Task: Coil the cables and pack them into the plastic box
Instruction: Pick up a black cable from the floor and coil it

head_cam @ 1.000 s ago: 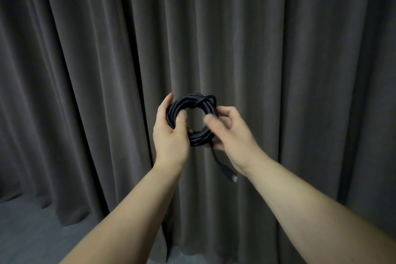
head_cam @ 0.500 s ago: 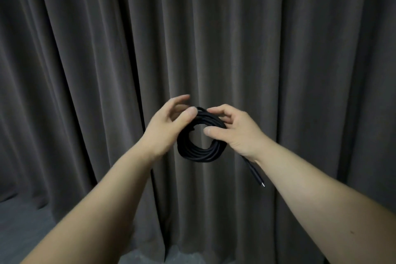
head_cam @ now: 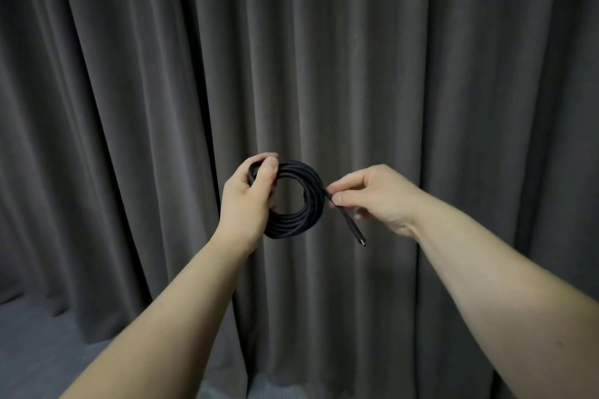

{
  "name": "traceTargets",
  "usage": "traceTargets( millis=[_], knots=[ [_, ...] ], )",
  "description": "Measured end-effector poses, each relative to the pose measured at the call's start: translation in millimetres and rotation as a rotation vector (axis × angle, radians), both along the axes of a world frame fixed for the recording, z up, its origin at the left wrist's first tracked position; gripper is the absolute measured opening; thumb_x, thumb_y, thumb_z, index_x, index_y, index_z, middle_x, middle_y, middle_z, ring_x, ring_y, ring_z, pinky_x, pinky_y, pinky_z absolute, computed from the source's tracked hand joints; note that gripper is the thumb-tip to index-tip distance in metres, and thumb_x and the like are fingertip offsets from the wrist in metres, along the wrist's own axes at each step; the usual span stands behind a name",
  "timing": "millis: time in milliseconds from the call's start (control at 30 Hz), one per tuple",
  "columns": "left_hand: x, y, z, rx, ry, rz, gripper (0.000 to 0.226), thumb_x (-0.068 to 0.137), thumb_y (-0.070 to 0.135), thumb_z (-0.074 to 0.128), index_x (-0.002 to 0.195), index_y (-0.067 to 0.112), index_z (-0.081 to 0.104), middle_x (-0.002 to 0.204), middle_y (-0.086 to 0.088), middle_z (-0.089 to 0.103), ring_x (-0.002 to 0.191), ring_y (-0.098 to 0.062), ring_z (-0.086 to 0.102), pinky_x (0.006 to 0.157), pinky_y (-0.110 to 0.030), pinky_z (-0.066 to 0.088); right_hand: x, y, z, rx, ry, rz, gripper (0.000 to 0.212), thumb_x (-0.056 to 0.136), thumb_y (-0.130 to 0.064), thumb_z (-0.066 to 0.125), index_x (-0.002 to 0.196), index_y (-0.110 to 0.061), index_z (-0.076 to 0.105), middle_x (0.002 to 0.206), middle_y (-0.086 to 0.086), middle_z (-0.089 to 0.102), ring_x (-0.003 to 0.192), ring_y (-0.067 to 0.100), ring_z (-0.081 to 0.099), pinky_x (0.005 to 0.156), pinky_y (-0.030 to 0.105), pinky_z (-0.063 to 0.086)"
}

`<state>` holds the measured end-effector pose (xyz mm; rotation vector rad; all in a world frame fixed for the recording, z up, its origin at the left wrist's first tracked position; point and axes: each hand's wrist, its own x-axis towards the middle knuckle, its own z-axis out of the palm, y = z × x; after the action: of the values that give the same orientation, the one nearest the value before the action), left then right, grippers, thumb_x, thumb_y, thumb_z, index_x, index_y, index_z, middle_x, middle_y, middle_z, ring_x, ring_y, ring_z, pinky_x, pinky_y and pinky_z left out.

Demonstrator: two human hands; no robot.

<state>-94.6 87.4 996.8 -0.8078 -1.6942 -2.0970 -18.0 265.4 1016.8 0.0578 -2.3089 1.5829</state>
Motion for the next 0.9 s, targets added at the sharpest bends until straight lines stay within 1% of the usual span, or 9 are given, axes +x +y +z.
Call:
traceTargets(
  millis=[67, 167, 300, 433, 567, 667, 733, 800, 900],
  knots=[
    [1, 3, -1, -0.004, -0.007, -0.01, 0.015, 0.097, 0.031, 0.055, 0.096, 0.026, 0.069, 0.061, 0.008, 0.048, 0.055, -0.014, 0.04, 0.056, -0.032, 0.038, -2, 1, 4, 0.141, -0.048, -0.073, 0.014, 0.082, -0.003, 0.068, 0.087, -0.015, 0.072, 0.075, 0.01, 0.068, 0.062, 0.012, 0.053, 0.047, 0.017, 0.038],
    [4, 6, -2, 0.003, -0.028, -0.052, 0.016, 0.099, 0.027, 0.053, 0.102, 0.022, 0.068, 0.065, 0.003, 0.046, 0.054, -0.013, 0.039, 0.053, -0.027, 0.037, -11, 2, 8, 0.124, 0.032, -0.216, 0.015, 0.085, 0.002, 0.061, 0.087, -0.011, 0.068, 0.061, 0.005, 0.058, 0.047, 0.012, 0.049, 0.043, 0.02, 0.043],
    [10, 10, -3, 0.028, -0.011, -0.158, 0.019, 0.095, 0.032, 0.055, 0.105, 0.026, 0.069, 0.067, -0.003, 0.046, 0.053, -0.013, 0.037, 0.052, -0.026, 0.034, -19, -2, 10, 0.0, 0.211, -0.345, 0.018, 0.091, 0.0, 0.053, 0.085, -0.016, 0.059, 0.072, 0.004, 0.063, 0.055, 0.013, 0.058, 0.058, 0.028, 0.057],
    [14, 12, 0, 0.011, 0.007, -0.211, 0.021, 0.084, 0.039, 0.056, 0.1, 0.038, 0.07, 0.063, 0.002, 0.046, 0.053, -0.014, 0.037, 0.055, -0.03, 0.034, -23, -10, 4, -0.167, 0.243, -0.268, 0.02, 0.094, 0.0, 0.047, 0.084, -0.015, 0.054, 0.073, 0.005, 0.065, 0.05, 0.007, 0.059, 0.052, 0.021, 0.051],
    [12, 12, -3, -0.032, 0.042, -0.148, 0.024, 0.084, 0.038, 0.055, 0.107, 0.036, 0.064, 0.059, 0.007, 0.047, 0.054, -0.014, 0.039, 0.057, -0.032, 0.036, -23, -13, 6, -0.381, 0.152, -0.122, 0.017, 0.097, -0.004, 0.049, 0.085, -0.013, 0.057, 0.064, 0.001, 0.057, 0.044, 0.005, 0.052, 0.043, 0.017, 0.045],
    [10, 13, -7, -0.049, 0.055, -0.094, 0.024, 0.084, 0.04, 0.055, 0.105, 0.032, 0.061, 0.059, 0.008, 0.051, 0.055, -0.014, 0.044, 0.06, -0.033, 0.041, -25, -12, 0, -0.235, 0.06, -0.099, 0.018, 0.095, -0.007, 0.054, 0.082, -0.015, 0.064, 0.069, 0.005, 0.06, 0.058, 0.013, 0.054, 0.051, 0.022, 0.047],
    [10, 15, -7, -0.041, 0.055, -0.074, 0.02, 0.084, 0.04, 0.055, 0.1, 0.03, 0.061, 0.059, 0.006, 0.051, 0.055, -0.014, 0.046, 0.06, -0.034, 0.043, -23, -15, -5, -0.166, 0.026, -0.11, 0.024, 0.095, -0.007, 0.052, 0.077, -0.015, 0.067, 0.062, 0.003, 0.062, 0.056, 0.014, 0.055, 0.05, 0.022, 0.044],
    [9, 16, -6, -0.032, 0.052, -0.044, 0.019, 0.085, 0.04, 0.056, 0.097, 0.027, 0.061, 0.06, 0.005, 0.052, 0.055, -0.015, 0.047, 0.059, -0.035, 0.045, -21, -18, -5, -0.295, 0.003, -0.07, 0.029, 0.095, -0.008, 0.048, 0.072, -0.013, 0.065, 0.057, 0.002, 0.059, 0.055, 0.016, 0.053, 0.052, 0.024, 0.044],
    [7, 16, -8, -0.007, 0.03, -0.006, 0.01, 0.095, 0.031, 0.058, 0.098, 0.023, 0.061, 0.064, 0.002, 0.055, 0.056, -0.013, 0.049, 0.059, -0.033, 0.045, -16, -16, -1, -0.442, -0.075, 0.034, 0.029, 0.096, -0.029, 0.047, 0.077, -0.013, 0.064, 0.063, 0.004, 0.062, 0.061, 0.02, 0.054, 0.065, 0.033, 0.044]
  ],
)
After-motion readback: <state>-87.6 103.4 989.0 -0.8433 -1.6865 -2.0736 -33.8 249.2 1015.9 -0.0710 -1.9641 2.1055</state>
